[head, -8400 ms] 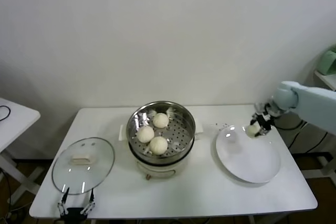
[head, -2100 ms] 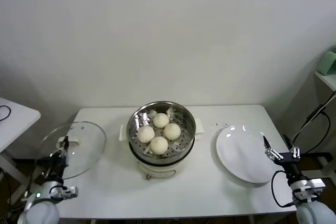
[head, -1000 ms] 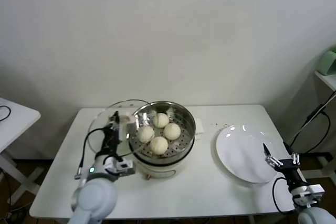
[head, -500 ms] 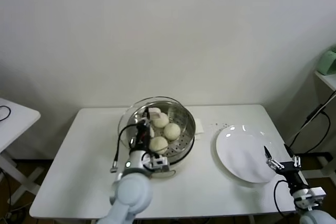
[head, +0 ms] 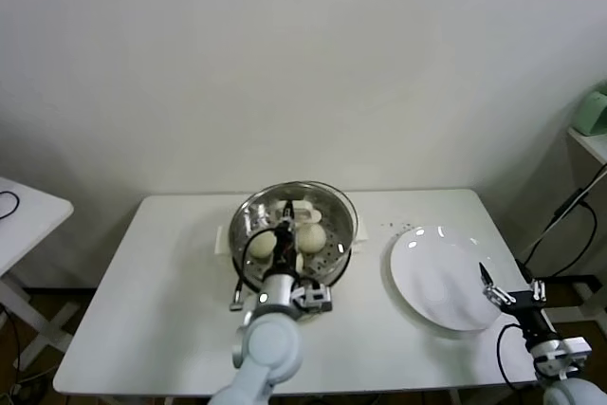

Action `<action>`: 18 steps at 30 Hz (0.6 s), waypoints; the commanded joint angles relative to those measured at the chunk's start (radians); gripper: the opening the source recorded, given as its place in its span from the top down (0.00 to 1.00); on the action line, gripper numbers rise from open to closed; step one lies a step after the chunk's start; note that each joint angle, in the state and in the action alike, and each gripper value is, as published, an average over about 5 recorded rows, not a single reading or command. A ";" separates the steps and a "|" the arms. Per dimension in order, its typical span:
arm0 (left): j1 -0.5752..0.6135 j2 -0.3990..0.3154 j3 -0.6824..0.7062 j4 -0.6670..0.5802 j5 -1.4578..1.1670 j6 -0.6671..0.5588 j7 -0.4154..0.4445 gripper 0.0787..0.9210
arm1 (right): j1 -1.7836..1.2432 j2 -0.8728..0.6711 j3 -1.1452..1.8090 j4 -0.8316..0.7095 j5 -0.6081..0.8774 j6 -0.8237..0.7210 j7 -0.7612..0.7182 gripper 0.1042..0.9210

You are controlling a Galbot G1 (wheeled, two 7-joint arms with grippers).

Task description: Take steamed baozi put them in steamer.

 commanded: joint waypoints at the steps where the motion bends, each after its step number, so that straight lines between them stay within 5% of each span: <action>1: -0.002 -0.025 -0.021 0.047 0.091 -0.020 -0.009 0.94 | 0.000 0.001 0.000 -0.002 0.005 0.005 -0.002 0.12; 18: 0.024 -0.015 -0.044 0.043 0.084 -0.030 -0.016 0.94 | -0.004 0.006 0.002 0.004 0.005 0.009 -0.008 0.12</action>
